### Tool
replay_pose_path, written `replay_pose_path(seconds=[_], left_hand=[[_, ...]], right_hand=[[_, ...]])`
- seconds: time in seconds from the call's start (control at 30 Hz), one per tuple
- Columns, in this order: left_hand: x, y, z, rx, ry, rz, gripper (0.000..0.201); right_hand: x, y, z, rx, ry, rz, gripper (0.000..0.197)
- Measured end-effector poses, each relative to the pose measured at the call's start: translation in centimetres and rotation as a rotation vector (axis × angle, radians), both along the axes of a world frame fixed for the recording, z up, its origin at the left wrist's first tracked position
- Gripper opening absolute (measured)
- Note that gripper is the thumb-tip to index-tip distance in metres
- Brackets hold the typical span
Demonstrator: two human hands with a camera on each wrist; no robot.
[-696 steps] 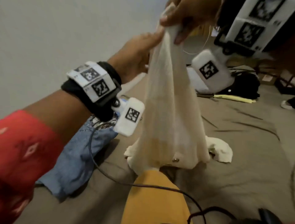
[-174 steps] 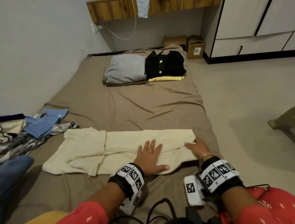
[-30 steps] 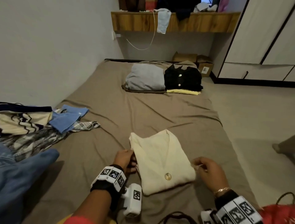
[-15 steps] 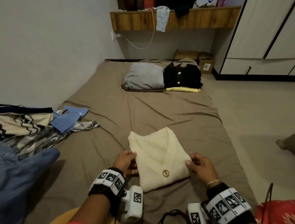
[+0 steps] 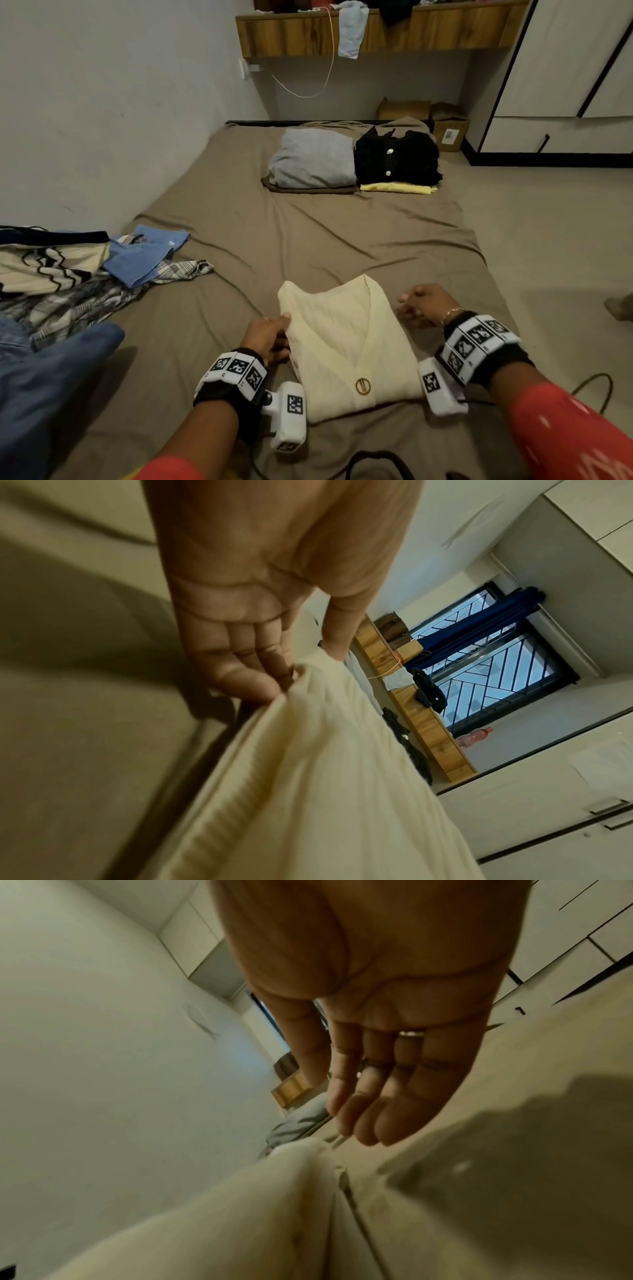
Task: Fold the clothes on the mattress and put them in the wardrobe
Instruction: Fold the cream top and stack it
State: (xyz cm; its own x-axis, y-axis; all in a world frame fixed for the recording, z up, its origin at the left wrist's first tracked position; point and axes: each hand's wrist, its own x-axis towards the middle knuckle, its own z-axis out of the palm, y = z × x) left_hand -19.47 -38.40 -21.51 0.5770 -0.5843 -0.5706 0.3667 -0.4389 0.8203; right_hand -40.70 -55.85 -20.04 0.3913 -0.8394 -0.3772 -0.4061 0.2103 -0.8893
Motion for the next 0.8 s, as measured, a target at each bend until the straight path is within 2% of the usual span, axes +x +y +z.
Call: replay_pose_path(seconds=[0.07,0.17,0.27,0.37,0.47,0.57,0.67,0.8], left_hand=[[0.1,-0.2,-0.5,-0.016,-0.020,0.023,0.021],[0.2,-0.1,-1.1,-0.026,-0.084,0.098,0.026],[-0.2,0.5,-1.3,0.007,-0.112,0.122,0.026],[-0.9,1.3,-0.3,0.093,-0.029,0.044,0.031],[-1.6,2.6,0.9,0.262,0.059,-0.220,0.045],[-2.4,3.3,1.6,0.334,0.112,-0.426,0.038],[-3.3,3.0,2.3,0.262,0.140,-0.346,0.014],[-4.2,3.0,2.9,0.182,0.166,-0.238,0.014]], right_hand=[[1.7,-0.9,-0.6,0.007,0.040,0.097,0.035],[3.3,-1.7,-2.1,-0.116,0.273,0.233,0.036],[3.5,-1.7,-2.3,-0.223,0.414,0.258,0.033],[2.3,-0.9,-1.4,-0.111,0.332,0.216,0.037],[-0.3,1.3,-0.3,0.115,0.284,0.215,0.043],[-2.3,4.1,0.0,0.101,0.330,0.341,0.043],[-2.3,5.2,-0.2,0.025,0.300,0.360,0.037],[-2.3,5.2,0.4,0.086,0.177,0.145,0.028]])
